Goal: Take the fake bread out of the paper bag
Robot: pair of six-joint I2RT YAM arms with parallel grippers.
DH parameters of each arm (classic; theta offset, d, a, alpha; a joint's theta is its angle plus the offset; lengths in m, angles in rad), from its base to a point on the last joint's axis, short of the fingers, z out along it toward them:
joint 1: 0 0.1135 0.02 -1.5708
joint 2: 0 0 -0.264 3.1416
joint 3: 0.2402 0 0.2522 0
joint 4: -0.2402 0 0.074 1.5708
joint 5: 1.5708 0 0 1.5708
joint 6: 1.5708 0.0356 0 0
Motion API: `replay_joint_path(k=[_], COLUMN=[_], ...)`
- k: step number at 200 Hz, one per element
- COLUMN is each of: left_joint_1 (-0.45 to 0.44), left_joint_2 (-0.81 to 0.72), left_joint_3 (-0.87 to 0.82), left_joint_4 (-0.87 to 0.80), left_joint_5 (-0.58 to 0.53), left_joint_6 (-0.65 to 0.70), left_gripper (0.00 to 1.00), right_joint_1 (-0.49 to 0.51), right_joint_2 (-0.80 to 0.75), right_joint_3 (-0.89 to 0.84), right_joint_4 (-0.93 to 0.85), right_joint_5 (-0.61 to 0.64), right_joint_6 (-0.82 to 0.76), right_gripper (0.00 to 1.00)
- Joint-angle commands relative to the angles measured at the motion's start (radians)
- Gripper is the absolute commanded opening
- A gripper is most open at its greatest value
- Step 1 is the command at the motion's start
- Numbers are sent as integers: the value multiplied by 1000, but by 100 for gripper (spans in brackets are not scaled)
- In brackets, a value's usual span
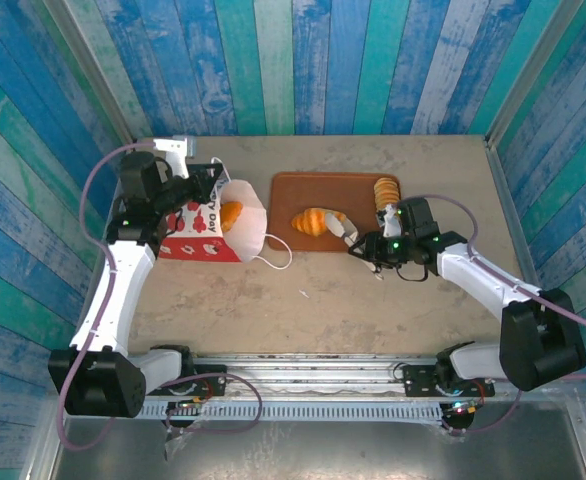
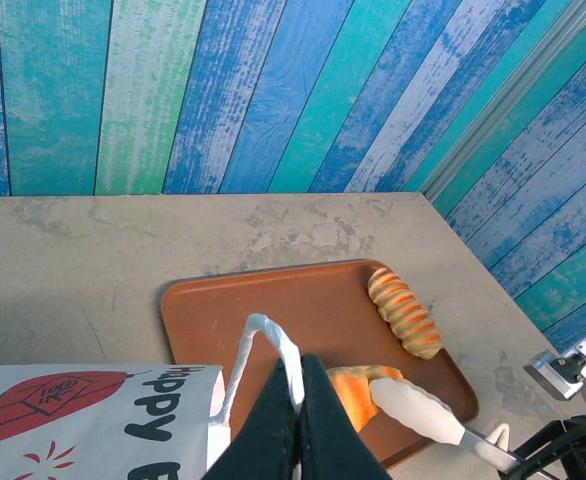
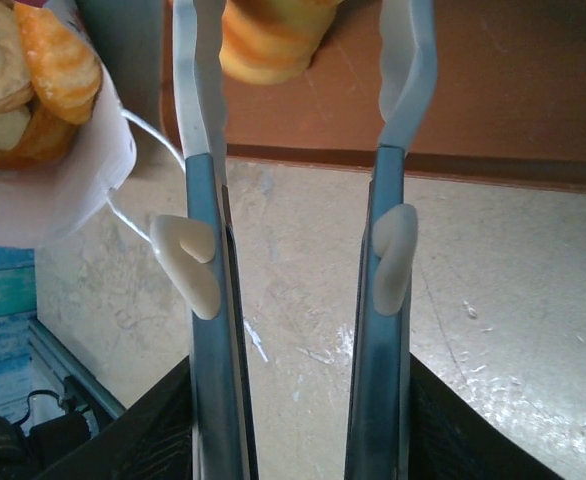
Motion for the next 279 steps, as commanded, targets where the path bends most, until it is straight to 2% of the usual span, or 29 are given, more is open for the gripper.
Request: replay_joint_path(k=[1, 51, 141, 168, 203, 234, 279], left_joint_1=[2, 2, 3, 2, 3, 2, 2], left_joint_2=[5, 8, 2, 0, -1, -12, -14], left_joint_3=[3, 3, -3, -3, 1, -3, -5], left_joint_4=[39, 42, 48, 48, 48, 40, 37], left_joint_5=[20, 24, 31, 30, 36, 28, 29], left_joint_6=[-2, -7, -10, -12, -19, -9, -6], left_gripper=[0, 0, 0, 0, 0, 0, 0], right_joint_1=[-3, -3, 8, 77, 168, 206, 214], right_joint_2=[-21, -49, 11, 32, 168, 273, 411], right_joint_3=[27, 90, 232, 345, 527, 657, 777], right_joint_4=[-59, -216, -324, -411, -572, -642, -731], right_joint_5=[34, 88, 145, 288, 513, 562, 632], right_joint_6=[-27, -127, -275, -438, -660, -771, -839], right_gripper=[50, 55, 52, 54, 58, 60, 61])
